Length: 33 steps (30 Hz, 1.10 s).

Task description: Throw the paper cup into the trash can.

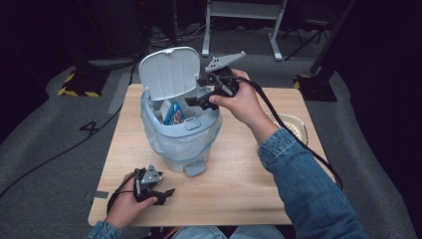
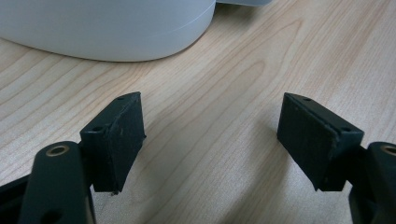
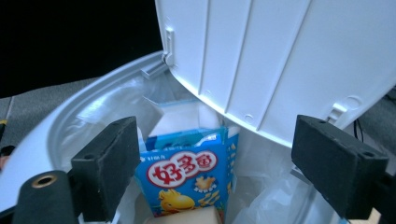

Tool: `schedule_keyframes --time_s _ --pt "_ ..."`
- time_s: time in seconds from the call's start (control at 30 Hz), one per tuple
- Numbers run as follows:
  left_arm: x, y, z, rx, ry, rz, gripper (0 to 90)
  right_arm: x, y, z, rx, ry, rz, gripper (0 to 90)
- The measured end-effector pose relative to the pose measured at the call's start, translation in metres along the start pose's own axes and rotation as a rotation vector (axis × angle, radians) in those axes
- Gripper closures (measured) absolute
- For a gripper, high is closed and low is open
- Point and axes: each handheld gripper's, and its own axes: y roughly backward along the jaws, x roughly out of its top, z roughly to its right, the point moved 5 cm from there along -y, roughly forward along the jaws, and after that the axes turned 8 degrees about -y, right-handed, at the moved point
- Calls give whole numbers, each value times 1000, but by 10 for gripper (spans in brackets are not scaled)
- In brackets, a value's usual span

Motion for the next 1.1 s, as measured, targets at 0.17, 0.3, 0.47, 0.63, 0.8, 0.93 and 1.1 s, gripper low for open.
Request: schedule_keyframes --time_s 0.17,0.3,0.47,0.63,0.8,0.93,1.1 --pt "0 1 0 9 1 6 261 0 24 -1 -22 16 6 194" --pt "0 3 2 -6 15 22 346 0 53 -5 -38 39 -1 303" --pt "5 10 1 -1 27 57 356 -8 87 -4 -84 41 30 358" --pt "3 12 -2 13 30 44 345 -22 120 6 -156 15 14 349" --pt "0 12 -3 22 36 37 334 -39 148 14 -191 -18 16 331" --pt "-3 13 -5 28 46 28 331 -55 167 21 -225 -46 14 330" --pt "-6 15 -7 40 55 16 326 -78 190 28 -246 -98 15 330"
